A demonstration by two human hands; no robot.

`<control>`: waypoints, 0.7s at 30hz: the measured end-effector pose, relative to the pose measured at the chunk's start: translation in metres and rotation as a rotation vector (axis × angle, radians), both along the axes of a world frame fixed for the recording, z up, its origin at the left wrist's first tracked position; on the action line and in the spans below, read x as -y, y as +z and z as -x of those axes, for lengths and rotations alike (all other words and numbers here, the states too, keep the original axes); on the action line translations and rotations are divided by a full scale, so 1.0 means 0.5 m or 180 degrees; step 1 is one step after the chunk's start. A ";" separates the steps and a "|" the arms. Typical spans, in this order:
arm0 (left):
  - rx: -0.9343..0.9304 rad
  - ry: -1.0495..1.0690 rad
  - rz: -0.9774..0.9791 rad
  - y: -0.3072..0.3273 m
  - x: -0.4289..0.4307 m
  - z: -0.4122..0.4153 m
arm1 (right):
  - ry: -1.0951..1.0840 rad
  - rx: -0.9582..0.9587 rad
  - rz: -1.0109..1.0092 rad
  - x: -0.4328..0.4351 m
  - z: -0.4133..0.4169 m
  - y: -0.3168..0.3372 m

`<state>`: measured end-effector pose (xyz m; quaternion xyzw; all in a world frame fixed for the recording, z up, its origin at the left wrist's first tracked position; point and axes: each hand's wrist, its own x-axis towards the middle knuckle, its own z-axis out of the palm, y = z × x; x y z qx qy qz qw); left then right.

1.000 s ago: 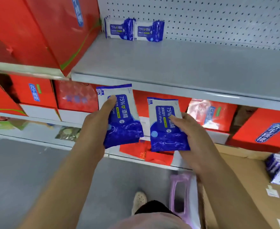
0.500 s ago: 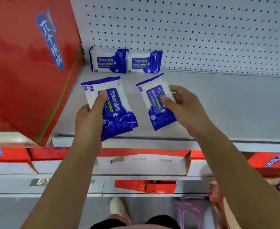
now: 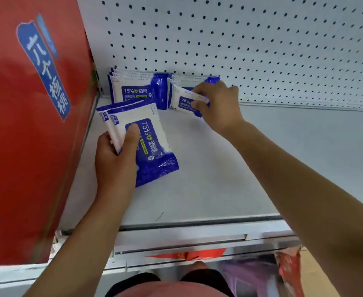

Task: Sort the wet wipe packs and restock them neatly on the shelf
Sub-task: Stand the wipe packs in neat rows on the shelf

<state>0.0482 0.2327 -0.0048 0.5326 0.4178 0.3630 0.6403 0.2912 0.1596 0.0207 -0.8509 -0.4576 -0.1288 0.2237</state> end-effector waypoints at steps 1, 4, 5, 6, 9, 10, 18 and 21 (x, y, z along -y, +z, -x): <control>0.0043 0.0046 0.0039 -0.001 -0.003 0.000 | 0.0048 0.0088 0.0065 -0.010 -0.012 -0.004; 0.0121 0.0038 0.0129 -0.001 -0.004 -0.001 | 0.0132 0.0362 0.0024 -0.031 -0.042 -0.011; 0.0153 0.0022 0.0156 -0.003 -0.006 0.000 | 0.0136 0.0496 0.0013 -0.034 -0.050 -0.012; 0.0181 0.0007 0.0185 -0.003 -0.006 0.000 | 0.0130 0.0621 0.0014 -0.037 -0.057 -0.015; 0.0234 0.0008 0.0288 0.002 -0.008 0.004 | 0.0123 0.0981 -0.0049 -0.040 -0.072 -0.024; 0.0244 0.0015 0.0308 0.002 -0.010 0.004 | 0.0111 0.1060 -0.0083 -0.041 -0.076 -0.026; 0.0342 -0.0062 0.0424 0.007 -0.011 0.009 | 0.0180 -0.0222 -0.1234 -0.021 0.057 0.013; 0.0373 -0.0062 0.0345 0.009 -0.007 0.005 | 0.0402 -0.1733 -0.1039 0.018 0.170 0.046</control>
